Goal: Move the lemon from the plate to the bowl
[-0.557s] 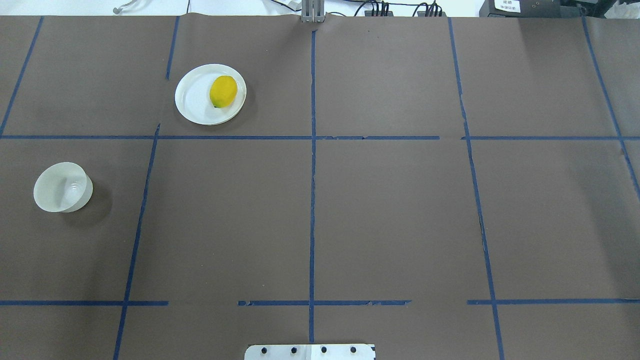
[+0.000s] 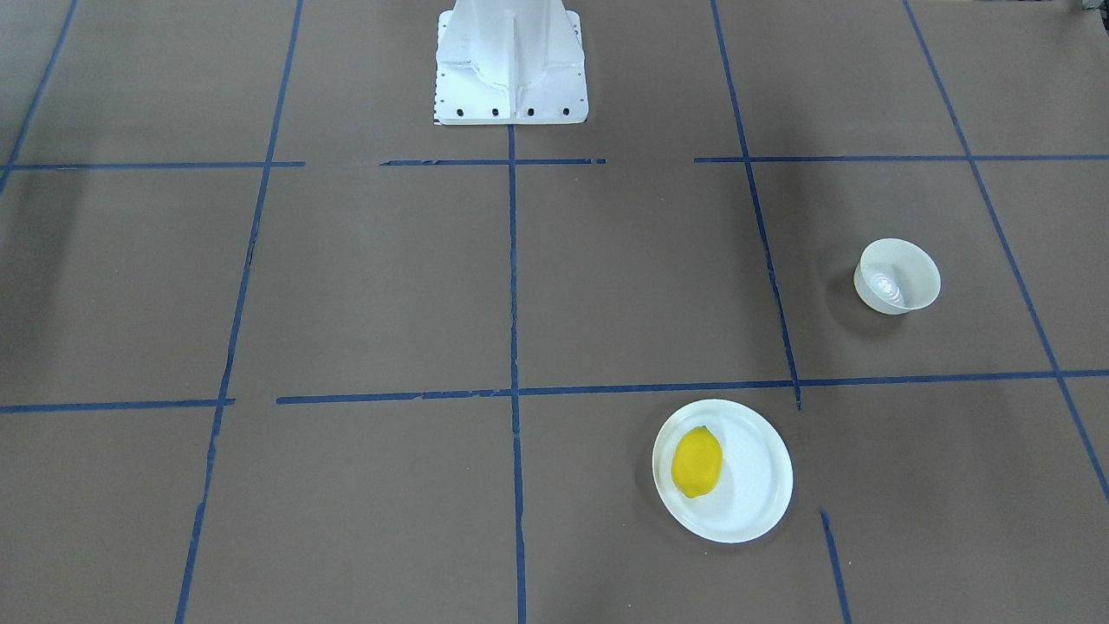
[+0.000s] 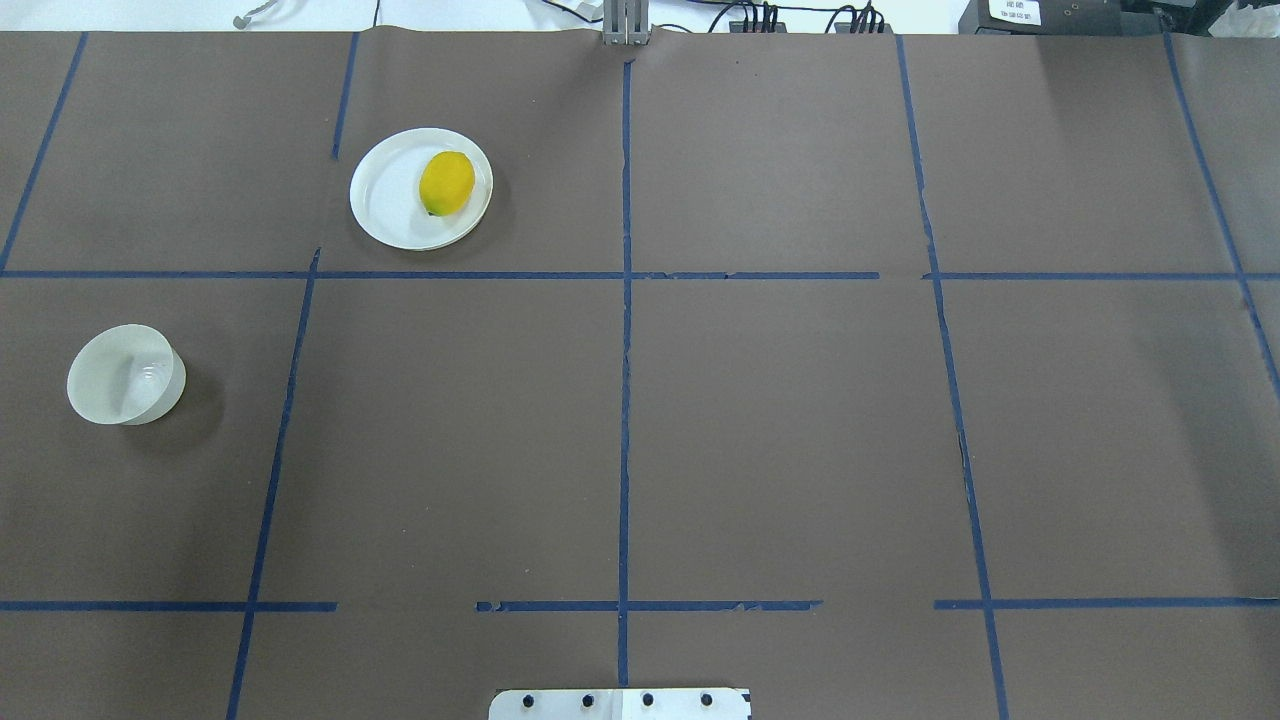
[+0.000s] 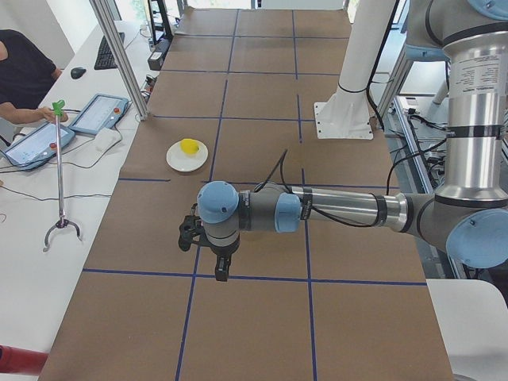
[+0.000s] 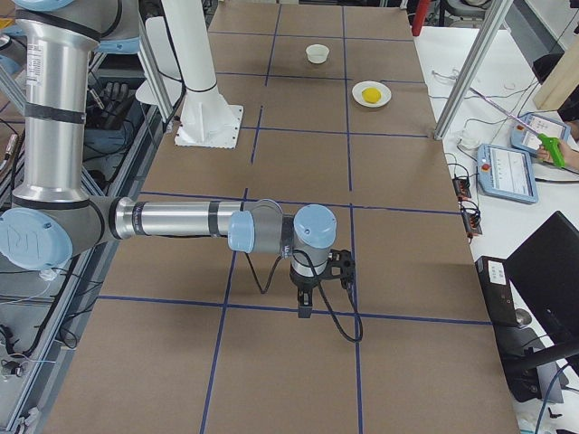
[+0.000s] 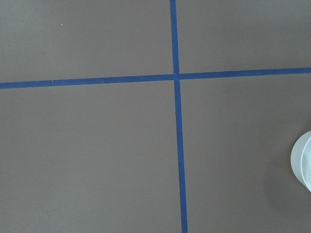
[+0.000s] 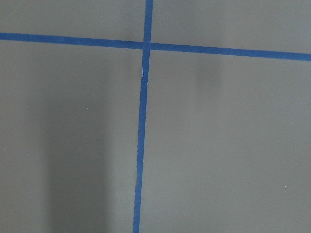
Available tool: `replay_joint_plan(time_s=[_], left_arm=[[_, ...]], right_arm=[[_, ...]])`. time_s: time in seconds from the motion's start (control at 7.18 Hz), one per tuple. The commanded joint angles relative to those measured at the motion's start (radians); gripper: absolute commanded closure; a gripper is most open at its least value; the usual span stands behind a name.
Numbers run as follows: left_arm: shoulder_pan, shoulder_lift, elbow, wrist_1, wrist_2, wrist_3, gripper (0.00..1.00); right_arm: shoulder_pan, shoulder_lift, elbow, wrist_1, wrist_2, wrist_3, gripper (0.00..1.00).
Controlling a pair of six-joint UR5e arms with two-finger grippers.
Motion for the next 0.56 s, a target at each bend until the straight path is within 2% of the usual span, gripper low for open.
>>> replay_joint_plan(time_s=[0.0,0.14,0.42], left_arm=[[0.005,-0.023,-0.056,-0.014,-0.01,0.0,0.0],[0.028,-0.053,-0.072,-0.055,-0.005,-0.003,0.0],[0.17,-0.163,-0.07,-0.051,0.001,-0.044,0.0]], right_arm=[[0.0,-0.001,0.0,0.0,0.001,0.0,0.0],[0.0,0.0,0.002,0.0,0.001,0.0,0.0],[0.0,0.0,0.0,0.0,0.001,0.0,0.0]])
